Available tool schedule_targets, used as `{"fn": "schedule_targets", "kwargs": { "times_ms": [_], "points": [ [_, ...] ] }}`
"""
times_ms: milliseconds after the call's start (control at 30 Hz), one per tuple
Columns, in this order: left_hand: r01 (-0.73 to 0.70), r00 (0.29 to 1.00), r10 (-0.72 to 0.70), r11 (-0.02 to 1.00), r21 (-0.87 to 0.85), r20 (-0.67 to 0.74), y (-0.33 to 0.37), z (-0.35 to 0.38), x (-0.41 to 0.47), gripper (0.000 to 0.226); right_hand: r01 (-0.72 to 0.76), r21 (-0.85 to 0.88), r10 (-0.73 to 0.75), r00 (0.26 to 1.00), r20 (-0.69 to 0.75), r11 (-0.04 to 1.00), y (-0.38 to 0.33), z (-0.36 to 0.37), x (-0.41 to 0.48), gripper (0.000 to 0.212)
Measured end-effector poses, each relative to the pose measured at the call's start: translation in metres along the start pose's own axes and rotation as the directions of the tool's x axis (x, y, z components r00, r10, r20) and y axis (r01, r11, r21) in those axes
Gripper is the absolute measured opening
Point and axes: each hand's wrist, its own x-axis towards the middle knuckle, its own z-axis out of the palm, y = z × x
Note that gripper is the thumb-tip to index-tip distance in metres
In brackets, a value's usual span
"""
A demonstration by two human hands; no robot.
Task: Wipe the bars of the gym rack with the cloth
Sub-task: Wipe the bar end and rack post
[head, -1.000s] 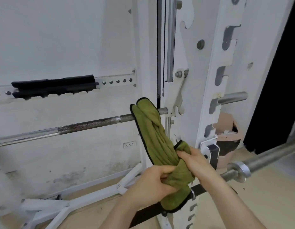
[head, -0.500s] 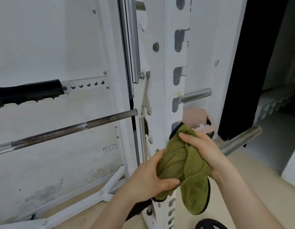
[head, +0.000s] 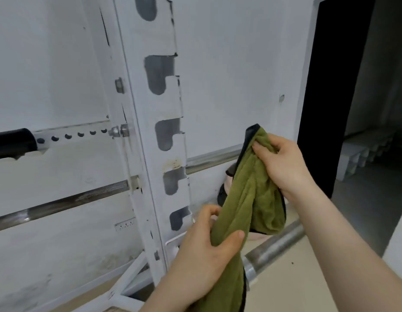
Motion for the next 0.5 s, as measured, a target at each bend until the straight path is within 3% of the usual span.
{"fn": "schedule_targets", "kwargs": {
  "times_ms": [133,233,333,400,500],
  "points": [
    [-0.008,0.981,0.015,0.999,0.038,-0.191,0.005,0.034,0.049,0.027,0.175,-0.088,-0.179,0.983,-0.031,0.981,0.019,0.008,0.066,0.022],
    [-0.011,0.937,0.033,0.998,0.063,-0.349,0.006,0.049,0.089,0.031,0.322,-0.036,-0.323,0.946,-0.025,0.946,0.022,0.035,0.113,0.02],
    [0.05,0.873,0.02,0.99,0.13,-0.487,-0.001,0.052,0.127,0.039,0.45,-0.019,-0.443,0.886,0.137,0.893,0.018,0.077,0.148,0.039],
    [0.139,0.851,-0.026,0.975,0.176,-0.525,-0.009,0.048,0.146,0.039,0.473,-0.155,-0.382,0.832,0.401,0.867,0.033,0.113,0.161,0.055],
    [0.351,0.83,-0.185,0.907,0.235,-0.526,-0.027,0.04,0.16,0.029,0.511,-0.477,-0.02,0.697,0.717,0.715,0.081,0.149,0.156,0.064]
  ]
}}
